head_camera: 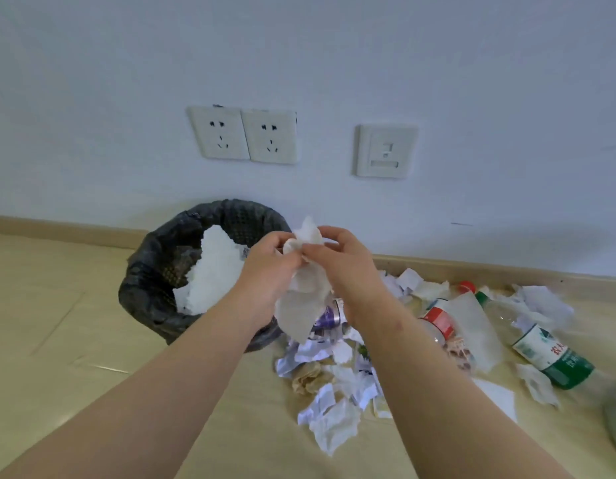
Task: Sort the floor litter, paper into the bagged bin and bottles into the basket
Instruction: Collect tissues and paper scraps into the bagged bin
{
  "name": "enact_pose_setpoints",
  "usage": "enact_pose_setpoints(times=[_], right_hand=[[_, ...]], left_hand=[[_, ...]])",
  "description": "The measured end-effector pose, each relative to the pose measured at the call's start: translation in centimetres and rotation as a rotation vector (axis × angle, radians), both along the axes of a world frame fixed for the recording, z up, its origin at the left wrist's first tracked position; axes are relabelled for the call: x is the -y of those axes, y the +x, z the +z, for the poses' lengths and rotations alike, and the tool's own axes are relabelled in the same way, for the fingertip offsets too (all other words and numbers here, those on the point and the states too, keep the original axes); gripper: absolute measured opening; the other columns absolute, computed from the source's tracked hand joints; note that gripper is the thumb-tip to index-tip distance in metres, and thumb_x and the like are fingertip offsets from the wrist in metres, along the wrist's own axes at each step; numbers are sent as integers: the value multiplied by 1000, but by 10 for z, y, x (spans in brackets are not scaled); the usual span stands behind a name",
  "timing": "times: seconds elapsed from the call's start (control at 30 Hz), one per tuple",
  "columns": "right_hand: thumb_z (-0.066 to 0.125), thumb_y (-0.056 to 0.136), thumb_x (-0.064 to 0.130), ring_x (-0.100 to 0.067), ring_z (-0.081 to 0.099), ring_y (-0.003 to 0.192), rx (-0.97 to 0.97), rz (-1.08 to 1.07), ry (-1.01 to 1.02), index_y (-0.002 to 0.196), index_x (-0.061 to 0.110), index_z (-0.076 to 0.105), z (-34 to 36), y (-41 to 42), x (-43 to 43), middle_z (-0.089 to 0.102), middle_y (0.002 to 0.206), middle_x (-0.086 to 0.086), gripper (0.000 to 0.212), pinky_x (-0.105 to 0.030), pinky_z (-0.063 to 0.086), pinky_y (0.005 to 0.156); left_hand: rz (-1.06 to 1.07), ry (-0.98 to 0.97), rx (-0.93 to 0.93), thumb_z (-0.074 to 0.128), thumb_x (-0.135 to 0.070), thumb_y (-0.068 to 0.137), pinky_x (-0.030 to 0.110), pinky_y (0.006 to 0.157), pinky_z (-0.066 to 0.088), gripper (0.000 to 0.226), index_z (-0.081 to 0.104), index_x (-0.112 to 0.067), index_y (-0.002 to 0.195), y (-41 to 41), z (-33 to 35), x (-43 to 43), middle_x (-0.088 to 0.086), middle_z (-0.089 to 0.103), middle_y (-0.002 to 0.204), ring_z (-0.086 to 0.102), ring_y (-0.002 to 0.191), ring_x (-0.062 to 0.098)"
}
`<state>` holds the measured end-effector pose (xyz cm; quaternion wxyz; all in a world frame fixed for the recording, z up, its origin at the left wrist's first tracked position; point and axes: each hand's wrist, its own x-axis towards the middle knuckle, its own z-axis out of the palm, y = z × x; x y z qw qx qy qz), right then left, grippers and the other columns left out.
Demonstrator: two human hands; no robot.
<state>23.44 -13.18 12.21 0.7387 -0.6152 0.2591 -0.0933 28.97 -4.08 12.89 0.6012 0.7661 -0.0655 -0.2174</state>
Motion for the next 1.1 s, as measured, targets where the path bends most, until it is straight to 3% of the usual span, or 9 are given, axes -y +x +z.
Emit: enact_pose_setpoints(times=[0.1,0.2,0.3,0.47,0.57,0.63,0.8,0.93,1.1], right_hand=[[61,89,22,-18,58,99,-35,50,-99,128,19,49,14,20,-12,58,114,-1,41,-27,49,77],[55,91,16,-14,55,78,-53,99,-137,126,23,49,20,42,-27,58,103,-3,36,-23,45,63],[48,89,2,-13,52,59,-24,61,-172,102,23,57,21,59,-44,60,82,-3,27,-21,45,52],[40,89,-2,-21,57,64,-29,-153,-306,70,26,54,7,81,-49,58,71,0,37,-33,52,62],[55,90,11,-17,59,80,-14,-17,-322,92,26,63,-1,90,-59,58,82,8,17,-32,54,81],[63,87,20,-7,54,89,-23,147,-389,112,26,59,-7,94,-65,54,91,17,26,-25,49,87],[57,86,8,0,49,66,-182,107,-642,88,23,60,-15,105,-63,54,74,14,16,-9,37,56],[47,84,4,-14,52,78,-280,60,-755,100,16,60,-23,110,-55,60,93,-1,24,-20,39,58],[46,91,23,-24,38,124,-438,259,-1156,130,24,48,-26,100,-53,50,131,0,39,-35,33,100]], left_hand=[[173,-24,-9,58,-16,90,27,68,48,10,57,-25,95,14,11,-14,1,60,93,56,81,14],[402,-86,-103,59,-18,90,33,75,50,17,56,-20,107,28,16,-34,5,59,97,56,86,20],[513,-119,-117,57,-17,91,27,62,40,18,56,-18,108,45,17,-45,1,52,87,47,75,15],[569,-64,-172,57,-18,91,35,76,36,15,53,-20,106,68,-2,-61,0,48,85,45,78,16],[634,-107,-241,56,-14,91,35,76,38,20,55,-16,111,77,-16,-65,-1,49,83,48,85,21],[629,-148,-279,54,-14,92,34,71,41,22,55,-15,115,80,-17,-62,3,53,93,49,81,20],[663,-213,-347,49,-14,95,27,65,40,30,53,-13,124,87,-17,-59,10,55,114,49,78,18],[631,-265,-291,48,-15,94,41,91,45,40,42,-20,133,90,-28,-62,9,49,129,50,107,26],[471,261,31,45,-15,92,50,110,28,52,34,-29,141,88,-34,-56,2,19,153,25,136,28]])
